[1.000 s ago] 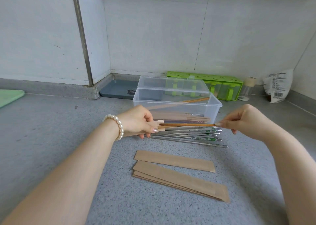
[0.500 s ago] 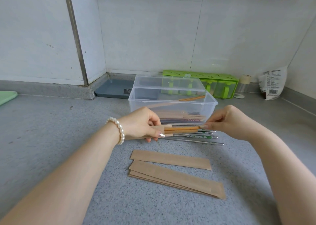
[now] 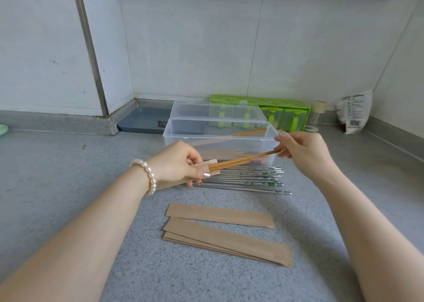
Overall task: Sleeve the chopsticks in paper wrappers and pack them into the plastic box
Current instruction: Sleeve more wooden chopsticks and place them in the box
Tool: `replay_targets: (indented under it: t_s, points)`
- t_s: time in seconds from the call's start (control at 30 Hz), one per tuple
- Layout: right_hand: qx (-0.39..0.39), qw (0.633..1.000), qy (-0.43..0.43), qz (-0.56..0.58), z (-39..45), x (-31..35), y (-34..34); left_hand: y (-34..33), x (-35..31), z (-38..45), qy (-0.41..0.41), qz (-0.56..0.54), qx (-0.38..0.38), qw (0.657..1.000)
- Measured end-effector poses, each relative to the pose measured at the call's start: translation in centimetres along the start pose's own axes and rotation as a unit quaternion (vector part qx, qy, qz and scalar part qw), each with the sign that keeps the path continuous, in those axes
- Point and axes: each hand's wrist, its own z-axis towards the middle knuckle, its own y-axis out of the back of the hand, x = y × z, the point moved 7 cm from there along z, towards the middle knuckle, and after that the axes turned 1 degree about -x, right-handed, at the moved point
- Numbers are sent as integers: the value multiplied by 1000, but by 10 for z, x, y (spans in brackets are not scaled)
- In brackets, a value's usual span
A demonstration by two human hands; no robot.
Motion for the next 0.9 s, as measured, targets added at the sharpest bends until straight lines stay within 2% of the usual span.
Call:
replay_targets:
  t_s: [0.1,0.33,0.57,0.9]
  points:
    - [20,997,-67,41,0,-12,-7,0,0,-1,7,-3,-1,1000]
    - [70,996,-53,8,-2,-11,-21,0,2,0,14,-11,-11,1000]
    - [177,983,13,-57,-15,1,-45,-3,3,1,17,-3,-1,1000]
    - [236,961,80,-120,-27,11,-61,-9,1,0,17,-1,15,1000]
